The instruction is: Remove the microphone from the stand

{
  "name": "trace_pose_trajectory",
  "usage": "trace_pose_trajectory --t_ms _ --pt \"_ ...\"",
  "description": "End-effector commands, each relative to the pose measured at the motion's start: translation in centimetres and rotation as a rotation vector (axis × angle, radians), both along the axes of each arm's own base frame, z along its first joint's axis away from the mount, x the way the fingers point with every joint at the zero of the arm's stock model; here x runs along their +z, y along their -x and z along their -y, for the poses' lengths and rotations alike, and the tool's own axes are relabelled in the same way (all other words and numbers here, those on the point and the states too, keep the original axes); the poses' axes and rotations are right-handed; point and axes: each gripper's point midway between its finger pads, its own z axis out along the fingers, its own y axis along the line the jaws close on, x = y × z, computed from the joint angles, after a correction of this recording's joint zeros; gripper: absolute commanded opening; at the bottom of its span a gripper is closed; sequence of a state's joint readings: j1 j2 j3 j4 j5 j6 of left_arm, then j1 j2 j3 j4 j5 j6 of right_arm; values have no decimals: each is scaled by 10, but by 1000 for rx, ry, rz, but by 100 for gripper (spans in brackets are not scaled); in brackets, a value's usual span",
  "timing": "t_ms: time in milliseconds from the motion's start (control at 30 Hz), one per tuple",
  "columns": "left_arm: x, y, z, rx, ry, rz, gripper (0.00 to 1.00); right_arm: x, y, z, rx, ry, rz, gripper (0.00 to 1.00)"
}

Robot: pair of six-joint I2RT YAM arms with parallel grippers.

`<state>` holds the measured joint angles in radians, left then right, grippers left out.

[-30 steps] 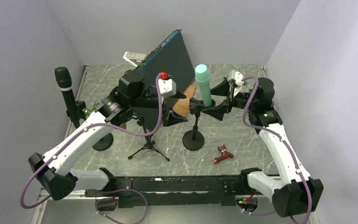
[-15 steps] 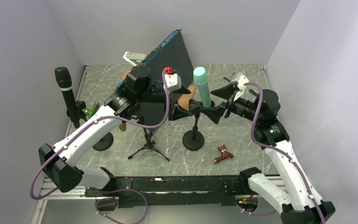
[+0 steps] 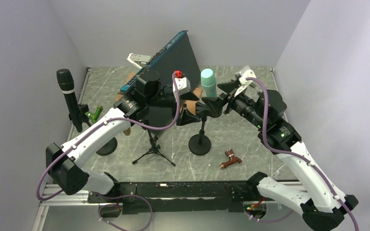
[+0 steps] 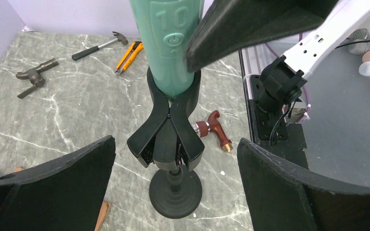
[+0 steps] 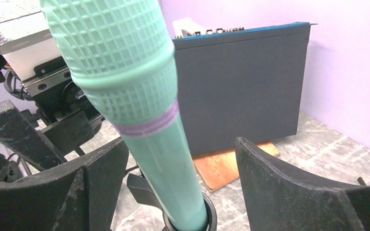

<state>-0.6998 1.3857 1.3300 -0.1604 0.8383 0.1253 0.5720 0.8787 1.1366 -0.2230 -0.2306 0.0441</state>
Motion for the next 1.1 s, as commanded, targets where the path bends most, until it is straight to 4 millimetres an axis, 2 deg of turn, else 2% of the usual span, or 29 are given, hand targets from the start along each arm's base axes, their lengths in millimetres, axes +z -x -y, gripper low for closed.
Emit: trace_pose_trajectory --t_ms 0,200,267,433,600,667,700,767,800,867,967,1067 --pt "8 0 3 -15 35 18 99 13 -11 -1 -102 32 28 81" --pt "3 -6 8 -3 32 -16 99 12 -12 -15 -143 83 65 78" --pt "1 -7 9 1 29 -23 98 12 -13 -17 -168 91 75 73" --pt "-3 -8 12 -2 17 -37 93 12 -18 -17 -220 110 85 53" --pt "-6 -5 15 -5 2 -34 84 14 -16 -17 -234 89 100 50" --pt "-8 -4 16 -3 -17 -21 74 13 -17 -17 -239 93 104 44" --pt "-8 -3 16 -14 -24 -6 64 13 -18 -17 -244 97 107 37" --pt "-9 -4 16 1 -42 -7 23 12 -19 -17 -251 105 108 24" --pt "-11 -7 16 17 -49 -5 12 12 -19 -17 -253 108 110 19" --pt "-14 -10 16 36 -65 -3 0 13 -19 -17 -253 103 113 9" --pt "-16 -11 14 61 -70 4 0 18 -17 -15 -255 79 123 0" --pt "-18 -11 12 82 -70 9 0 25 -16 -10 -273 56 131 0"
